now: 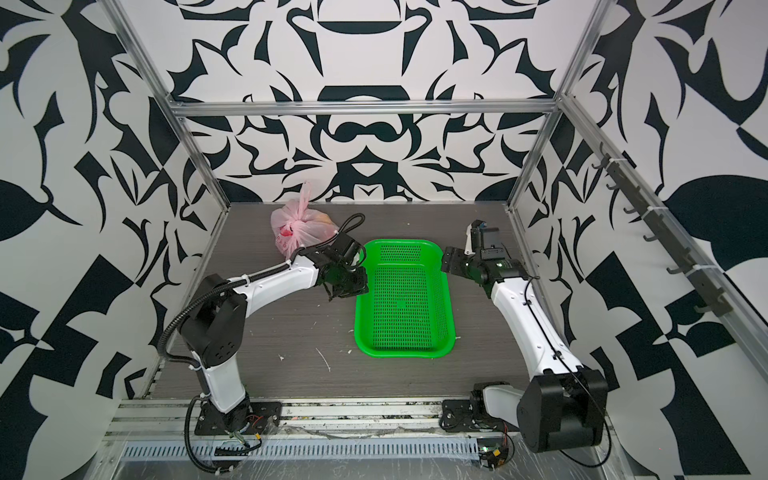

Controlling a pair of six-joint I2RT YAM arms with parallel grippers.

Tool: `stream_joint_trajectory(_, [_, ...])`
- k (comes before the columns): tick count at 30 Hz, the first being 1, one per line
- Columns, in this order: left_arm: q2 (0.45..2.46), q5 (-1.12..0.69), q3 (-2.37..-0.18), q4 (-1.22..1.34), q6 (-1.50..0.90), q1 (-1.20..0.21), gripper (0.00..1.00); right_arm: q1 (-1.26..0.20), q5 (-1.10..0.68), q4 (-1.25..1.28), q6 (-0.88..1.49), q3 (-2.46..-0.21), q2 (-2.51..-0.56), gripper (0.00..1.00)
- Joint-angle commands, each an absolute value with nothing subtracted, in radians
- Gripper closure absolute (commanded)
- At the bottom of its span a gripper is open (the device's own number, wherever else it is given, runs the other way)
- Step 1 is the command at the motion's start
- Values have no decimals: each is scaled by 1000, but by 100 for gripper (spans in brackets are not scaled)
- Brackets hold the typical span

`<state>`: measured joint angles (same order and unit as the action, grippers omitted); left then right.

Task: Untie the knot of the plastic bag and take out the fruit
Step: Rotate the basket at the center of the table, then move the plastic bag to the center of the table.

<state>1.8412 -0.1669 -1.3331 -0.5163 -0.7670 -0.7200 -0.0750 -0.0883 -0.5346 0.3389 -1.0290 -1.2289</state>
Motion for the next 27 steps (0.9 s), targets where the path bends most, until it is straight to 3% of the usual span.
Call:
stream_joint_trajectory(1, [1806, -179, -1298, -550, -783, -728, 92, -72, -105, -515, 342, -1026, -1200, 13])
stream_joint_trajectory(9, [1799, -177, -1264, -521, -811, -739, 88, -74, -124, -494, 353, -1013, -1202, 14])
stream_joint_trajectory(27, [1726, -39, -1373, -669, -747, -731, 37, -74, -169, -462, 357, -1008, -1201, 15])
